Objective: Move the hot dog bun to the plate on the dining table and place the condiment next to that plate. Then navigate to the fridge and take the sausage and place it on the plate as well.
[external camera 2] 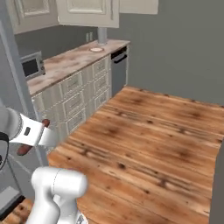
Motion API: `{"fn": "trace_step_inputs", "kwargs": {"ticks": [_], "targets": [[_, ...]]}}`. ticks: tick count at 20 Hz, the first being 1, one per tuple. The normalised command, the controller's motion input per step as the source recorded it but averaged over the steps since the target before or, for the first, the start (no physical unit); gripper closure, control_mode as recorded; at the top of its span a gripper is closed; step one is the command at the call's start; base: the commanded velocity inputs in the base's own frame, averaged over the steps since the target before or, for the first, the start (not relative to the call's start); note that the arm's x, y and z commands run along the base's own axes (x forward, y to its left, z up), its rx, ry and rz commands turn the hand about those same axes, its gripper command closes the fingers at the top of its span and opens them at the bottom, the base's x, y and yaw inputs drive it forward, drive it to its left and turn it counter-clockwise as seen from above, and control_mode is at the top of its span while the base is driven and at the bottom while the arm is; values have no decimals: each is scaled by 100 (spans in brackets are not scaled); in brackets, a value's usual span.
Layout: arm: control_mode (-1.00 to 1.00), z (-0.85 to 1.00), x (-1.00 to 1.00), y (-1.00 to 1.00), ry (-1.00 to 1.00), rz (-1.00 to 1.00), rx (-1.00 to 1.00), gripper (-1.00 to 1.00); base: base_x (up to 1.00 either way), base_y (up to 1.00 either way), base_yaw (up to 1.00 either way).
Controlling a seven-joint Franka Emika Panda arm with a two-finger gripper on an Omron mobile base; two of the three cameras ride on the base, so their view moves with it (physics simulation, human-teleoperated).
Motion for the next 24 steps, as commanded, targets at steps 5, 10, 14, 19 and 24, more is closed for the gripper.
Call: {"fn": "trace_step_inputs", "kwargs": {"ticks": [5, 10, 14, 19, 24], "targets": [[100, 0, 0, 0, 0, 0, 0, 100, -5, 0, -98], [100, 0, 0, 0, 0, 0, 0, 100, 3, 0, -93], [100, 0, 0, 0, 0, 0, 0, 100, 46, 3, -71], [100, 0, 0, 0, 0, 0, 0, 100, 77, 43, -49], [100, 0, 0, 0, 0, 0, 0, 100, 100, 98, -21]]}}
